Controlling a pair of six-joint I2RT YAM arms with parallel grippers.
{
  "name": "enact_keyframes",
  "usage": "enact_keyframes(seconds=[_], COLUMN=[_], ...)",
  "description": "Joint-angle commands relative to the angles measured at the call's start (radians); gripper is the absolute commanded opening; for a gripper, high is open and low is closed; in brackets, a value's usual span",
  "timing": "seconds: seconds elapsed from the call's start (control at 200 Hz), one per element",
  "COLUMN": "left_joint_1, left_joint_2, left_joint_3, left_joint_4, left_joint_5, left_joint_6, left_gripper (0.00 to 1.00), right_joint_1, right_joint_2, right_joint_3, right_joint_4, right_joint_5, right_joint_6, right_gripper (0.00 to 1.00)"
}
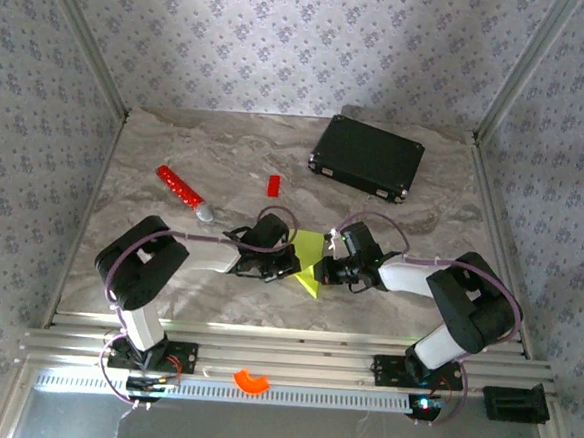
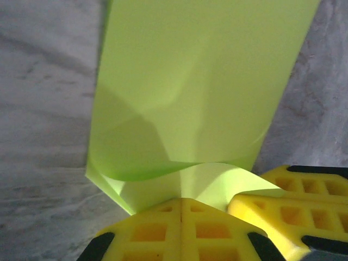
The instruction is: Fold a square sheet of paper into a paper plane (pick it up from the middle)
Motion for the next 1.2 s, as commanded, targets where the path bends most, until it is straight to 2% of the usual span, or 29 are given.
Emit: enact_keyframes(seconds=[0.0,0.295,0.415,0.505,0.57,0.695,0.805,1.194], left_joint_1=[-0.007,-0.007,-0.01,-0.011,-0.011,-0.013,-0.012,-0.014], left_joint_2=[0.019,0.017,0.02,0.023,0.022,0.013,0.008,0.008], left_joint_3=[-0.039,-0.066,-0.064,-0.062,-0.062,-0.066,-0.066,-0.068], left_joint_4=[-0.071,-0.053,-0.048,-0.045,-0.045,-0.045,-0.043,-0.042], left_joint_5=[-0.046,-0.058,-0.059,-0.058,-0.06,-0.067,-0.069,-0.07], left_joint_6=[0.011,0.018,0.016,0.016,0.013,0.01,0.009,0.01], left_gripper=[0.0,0.0,0.0,0.0,0.0,0.0,0.0,0.0], right_joint_1=[-0.003,-0.054,-0.056,-0.028,0.005,0.051,0.057,0.068], right_joint_2=[-0.007,-0.169,-0.215,-0.199,-0.165,-0.107,-0.086,-0.042], right_joint_3=[0.006,0.063,0.081,0.1,0.118,0.14,0.143,0.118], right_joint_4=[-0.09,-0.218,-0.256,-0.273,-0.282,-0.308,-0.308,-0.404], right_joint_5=[0.02,0.003,-0.081,-0.145,-0.172,-0.137,-0.126,-0.096], right_joint_6=[0.004,0.045,0.043,0.042,0.039,0.03,0.034,-0.003], right_gripper=[0.08,0.4,0.45,0.42,0.35,0.24,0.18,0.12])
